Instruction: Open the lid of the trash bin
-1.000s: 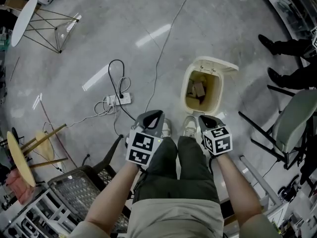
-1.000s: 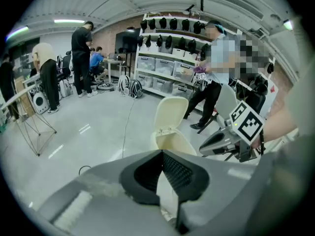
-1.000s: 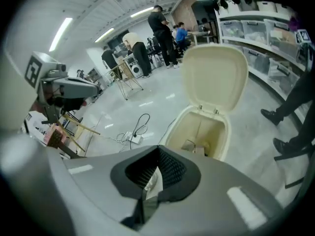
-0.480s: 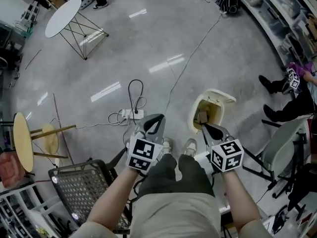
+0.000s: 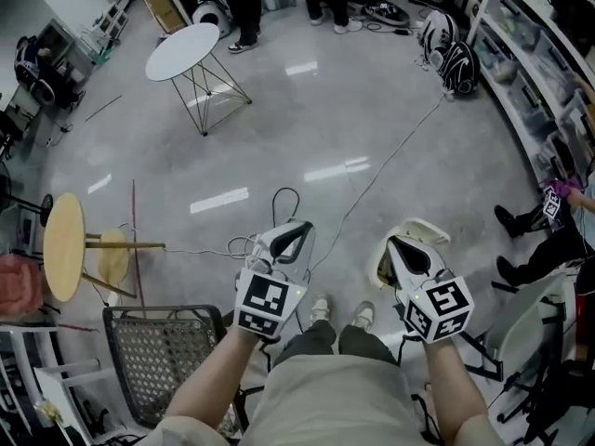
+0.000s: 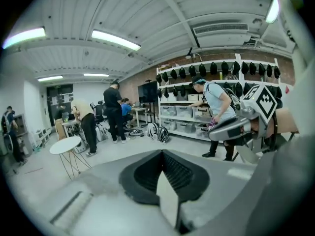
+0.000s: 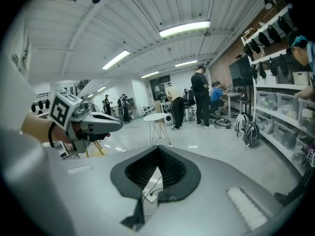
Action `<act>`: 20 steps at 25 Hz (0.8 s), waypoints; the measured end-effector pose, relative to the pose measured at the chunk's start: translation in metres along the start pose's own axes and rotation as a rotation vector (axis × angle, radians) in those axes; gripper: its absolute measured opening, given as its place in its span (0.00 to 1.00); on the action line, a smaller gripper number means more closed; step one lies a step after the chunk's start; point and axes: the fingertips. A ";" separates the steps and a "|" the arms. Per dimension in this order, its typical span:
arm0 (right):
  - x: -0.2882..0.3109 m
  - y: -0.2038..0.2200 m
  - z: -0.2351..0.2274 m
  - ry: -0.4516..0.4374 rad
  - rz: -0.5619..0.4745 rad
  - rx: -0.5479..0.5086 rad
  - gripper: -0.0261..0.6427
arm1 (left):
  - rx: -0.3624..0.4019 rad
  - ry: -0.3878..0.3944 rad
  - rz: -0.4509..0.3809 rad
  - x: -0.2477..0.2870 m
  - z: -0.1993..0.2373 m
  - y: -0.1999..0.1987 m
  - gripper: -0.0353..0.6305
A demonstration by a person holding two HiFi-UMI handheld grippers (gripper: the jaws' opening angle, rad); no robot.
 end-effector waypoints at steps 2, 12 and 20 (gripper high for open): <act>-0.007 -0.026 0.010 -0.019 -0.044 -0.021 0.04 | 0.049 -0.040 -0.035 -0.018 0.004 -0.022 0.06; -0.053 -0.129 0.068 -0.119 -0.239 -0.117 0.04 | 0.102 -0.160 -0.220 -0.111 0.000 -0.107 0.06; -0.086 -0.177 0.102 -0.161 -0.374 -0.166 0.04 | 0.220 -0.160 -0.294 -0.149 -0.018 -0.142 0.06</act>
Point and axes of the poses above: the fingertips, and each gripper's own axes: x forward along the fingers, z to its left, y out of its underside, and after that the axes turned 14 degrees about y, right-handed
